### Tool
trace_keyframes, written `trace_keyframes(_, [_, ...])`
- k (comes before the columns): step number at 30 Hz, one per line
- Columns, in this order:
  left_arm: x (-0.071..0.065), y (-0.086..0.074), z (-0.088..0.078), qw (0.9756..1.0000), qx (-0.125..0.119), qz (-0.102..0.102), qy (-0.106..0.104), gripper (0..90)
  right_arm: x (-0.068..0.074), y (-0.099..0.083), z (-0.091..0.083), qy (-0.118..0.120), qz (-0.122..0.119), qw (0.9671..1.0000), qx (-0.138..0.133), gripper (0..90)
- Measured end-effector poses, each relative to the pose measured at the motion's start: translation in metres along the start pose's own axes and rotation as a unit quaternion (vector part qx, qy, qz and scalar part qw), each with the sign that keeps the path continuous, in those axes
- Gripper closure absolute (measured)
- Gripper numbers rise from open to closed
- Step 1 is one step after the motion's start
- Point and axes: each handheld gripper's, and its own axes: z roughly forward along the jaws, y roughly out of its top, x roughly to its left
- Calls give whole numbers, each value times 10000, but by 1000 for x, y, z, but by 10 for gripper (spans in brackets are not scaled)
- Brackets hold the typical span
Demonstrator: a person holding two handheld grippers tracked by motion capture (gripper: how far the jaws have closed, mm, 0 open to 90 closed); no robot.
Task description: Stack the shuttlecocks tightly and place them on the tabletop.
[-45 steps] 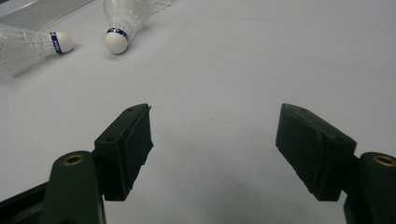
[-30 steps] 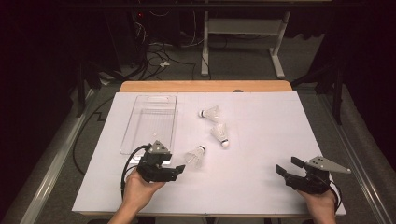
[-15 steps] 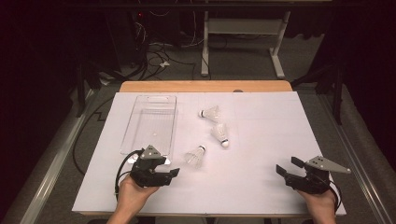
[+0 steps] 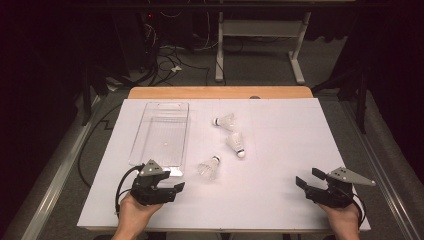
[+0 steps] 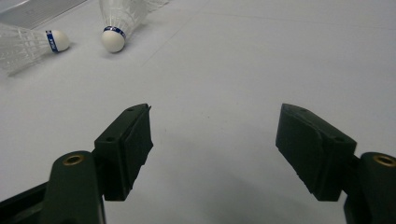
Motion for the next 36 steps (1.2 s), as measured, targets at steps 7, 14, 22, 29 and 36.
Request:
trace_keyframes(7, [4, -8, -6, 9999, -96, -83, 118, 352, 0, 0, 0, -8, 8, 10000, 0, 271])
trace_keyframes(14, [9, -16, -11, 9992, -190, -181, 290, 347, 0, 0, 0, -14, 8, 10000, -3, 271])
trace_keyframes(22, [15, -27, -16, 9983, -298, -342, 367, 344, 0, 0, 0, -27, 25, 10000, -4, 271])
trace_keyframes(29, [20, -37, -19, 9968, -450, -428, 500, 334, -1, 0, -1, -44, 33, 10000, -2, 271])
trace_keyframes(36, [26, -43, -24, 9941, -652, -526, 687, 329, -1, -1, -1, -65, 48, 10000, -3, 271])
